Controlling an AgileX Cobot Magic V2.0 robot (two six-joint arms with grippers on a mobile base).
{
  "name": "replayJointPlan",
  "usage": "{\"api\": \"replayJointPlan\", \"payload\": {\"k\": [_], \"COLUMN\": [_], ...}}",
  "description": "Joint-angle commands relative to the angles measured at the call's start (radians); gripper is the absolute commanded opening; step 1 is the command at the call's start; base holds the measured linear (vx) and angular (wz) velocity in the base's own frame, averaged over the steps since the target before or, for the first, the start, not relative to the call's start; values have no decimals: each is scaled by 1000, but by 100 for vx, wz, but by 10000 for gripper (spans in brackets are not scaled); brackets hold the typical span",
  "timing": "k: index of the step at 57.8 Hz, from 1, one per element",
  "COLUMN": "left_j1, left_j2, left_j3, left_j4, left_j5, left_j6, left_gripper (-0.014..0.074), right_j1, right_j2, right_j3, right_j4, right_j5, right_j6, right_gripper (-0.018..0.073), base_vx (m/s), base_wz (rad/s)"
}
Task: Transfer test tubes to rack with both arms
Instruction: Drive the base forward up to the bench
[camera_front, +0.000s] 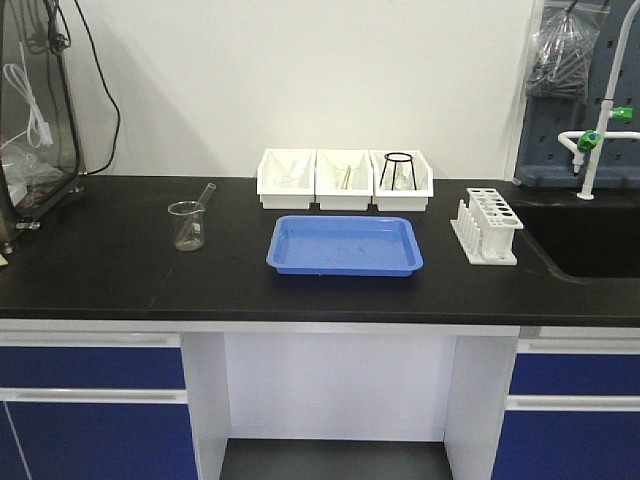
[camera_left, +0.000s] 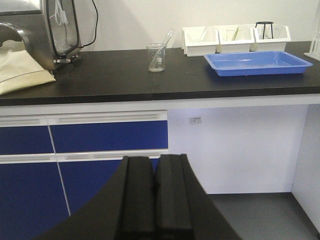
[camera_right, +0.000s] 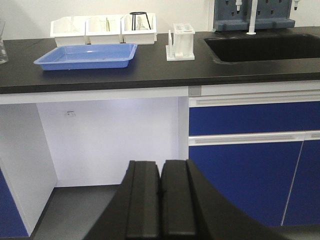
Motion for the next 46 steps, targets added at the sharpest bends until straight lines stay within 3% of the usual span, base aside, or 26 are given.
{"api": "replayJointPlan", "payload": {"k": [1, 46], "left_j1": [2, 2], "left_j2": [-20, -20], "left_j3": [27, 27], "left_j4": [-7, -7], "left_j5": [-88, -88], "left_j6": [-7, -7], "left_gripper": [-15, -15], "right_j1": [-1, -1], "right_j2": [-8, -8], "right_j3": [11, 11], "right_j4": [-13, -13], "right_j5": [-75, -78], "right_j6": [1, 1], "right_gripper": [-7, -7], "base_vx": [26, 35], "base_wz": [-1, -6]}}
